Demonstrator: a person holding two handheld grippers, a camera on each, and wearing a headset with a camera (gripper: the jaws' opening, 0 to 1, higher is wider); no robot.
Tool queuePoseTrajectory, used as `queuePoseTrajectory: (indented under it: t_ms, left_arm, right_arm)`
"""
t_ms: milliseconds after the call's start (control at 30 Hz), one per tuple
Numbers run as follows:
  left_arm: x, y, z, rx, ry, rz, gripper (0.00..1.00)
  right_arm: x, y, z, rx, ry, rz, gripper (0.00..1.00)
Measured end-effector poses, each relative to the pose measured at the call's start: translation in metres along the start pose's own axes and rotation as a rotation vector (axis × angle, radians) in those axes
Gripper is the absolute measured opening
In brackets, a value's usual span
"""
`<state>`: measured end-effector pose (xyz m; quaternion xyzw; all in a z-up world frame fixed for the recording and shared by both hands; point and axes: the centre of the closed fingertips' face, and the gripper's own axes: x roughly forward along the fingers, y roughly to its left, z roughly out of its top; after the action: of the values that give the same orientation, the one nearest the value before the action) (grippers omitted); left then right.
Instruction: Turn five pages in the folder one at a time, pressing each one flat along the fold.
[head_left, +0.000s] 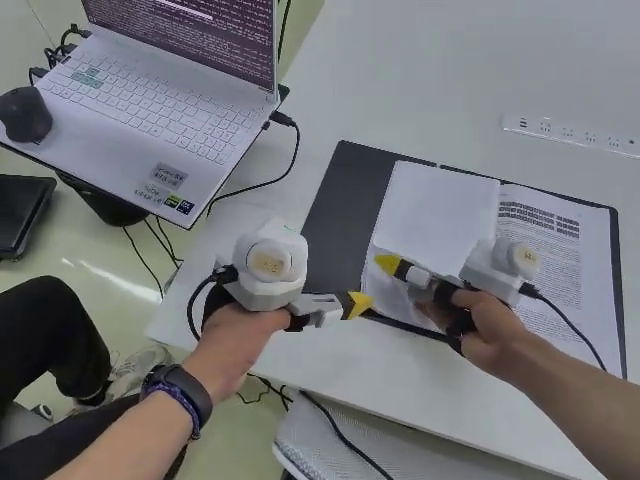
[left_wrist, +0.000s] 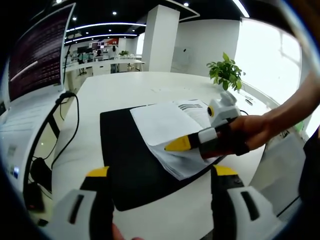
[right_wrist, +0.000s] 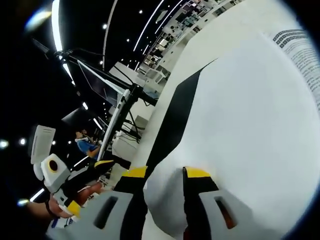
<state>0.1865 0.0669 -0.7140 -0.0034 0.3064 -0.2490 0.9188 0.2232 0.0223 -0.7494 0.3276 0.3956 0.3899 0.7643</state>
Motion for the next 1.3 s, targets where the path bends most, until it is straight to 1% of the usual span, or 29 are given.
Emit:
queuePoseTrajectory:
  t_ms: [67, 100, 133, 167, 267, 467, 533, 600, 633, 667, 700, 733, 767, 833, 900, 967, 1033, 1200, 1300]
  left_arm:
    - [0.002, -0.002, -0.001, 0.006, 0.005, -0.004, 0.8]
    - [0.003, -0.003, -0.001, 0.005, 0.004, -0.007, 0.8]
    - [0.004, -0.003, -0.001, 0.004, 0.005, -0.011, 0.8]
    - [0.005, -0.005, 0.0, 0.003, 0.005, -0.014, 0.8]
    - [0.007, -0.008, 0.0, 0.003, 0.006, -0.019, 0.8]
    - [0.017, -0.017, -0.001, 0.008, 0.016, -0.034, 0.79]
    - [0.021, -0.02, 0.0, 0.005, 0.015, -0.039, 0.78]
    - [0.023, -0.022, 0.002, 0.003, 0.012, -0.043, 0.75]
    - [0.025, -0.024, 0.004, -0.003, 0.007, -0.048, 0.73]
    - [0.028, -0.024, 0.005, -0.012, 0.002, -0.05, 0.7]
    - [0.031, -0.024, 0.006, -0.018, -0.003, -0.054, 0.66]
    - [0.033, -0.025, 0.007, -0.018, -0.005, -0.055, 0.65]
    - [0.036, -0.026, 0.008, -0.015, -0.003, -0.058, 0.64]
    - [0.039, -0.029, 0.009, -0.013, -0.002, -0.066, 0.59]
    - [0.042, -0.034, 0.012, -0.01, -0.006, -0.08, 0.51]
    - [0.046, -0.037, 0.013, -0.002, -0.007, -0.089, 0.46]
    - [0.05, -0.038, 0.012, 0.003, 0.002, -0.094, 0.44]
    - [0.058, -0.038, 0.008, 0.012, 0.019, -0.095, 0.37]
    - [0.06, -0.039, 0.006, 0.015, 0.025, -0.1, 0.32]
  right_arm:
    - [0.003, -0.01, 0.004, 0.016, -0.003, -0.002, 0.26]
    - [0.003, -0.013, 0.005, 0.022, -0.004, 0.001, 0.27]
    - [0.004, -0.01, 0.006, 0.026, -0.004, 0.018, 0.29]
    - [0.003, -0.006, 0.006, 0.028, -0.003, 0.026, 0.32]
    - [0.001, 0.004, 0.004, 0.016, 0.002, 0.047, 0.38]
    - [-0.005, 0.016, 0.002, 0.026, 0.006, 0.065, 0.43]
    - [-0.009, 0.021, 0.001, 0.009, 0.015, 0.078, 0.45]
    - [-0.013, 0.027, 0.001, -0.039, 0.034, 0.107, 0.46]
    - [-0.016, 0.026, 0.003, -0.061, 0.04, 0.118, 0.46]
    - [-0.019, 0.026, 0.004, -0.066, 0.04, 0.117, 0.46]
    - [-0.022, 0.02, 0.008, -0.07, 0.038, 0.114, 0.46]
    - [-0.025, 0.018, 0.011, -0.076, 0.035, 0.113, 0.45]
    - [-0.03, 0.013, 0.016, -0.08, 0.025, 0.108, 0.45]
    - [-0.036, 0.009, 0.023, -0.083, 0.008, 0.103, 0.43]
    - [-0.042, 0.004, 0.03, -0.089, -0.003, 0.098, 0.42]
    - [-0.049, -0.001, 0.036, -0.105, -0.01, 0.092, 0.41]
    - [-0.055, -0.005, 0.04, -0.11, -0.015, 0.088, 0.41]
    - [-0.07, -0.017, 0.053, -0.114, -0.05, 0.071, 0.39]
    - [-0.078, -0.022, 0.055, -0.118, -0.061, 0.066, 0.38]
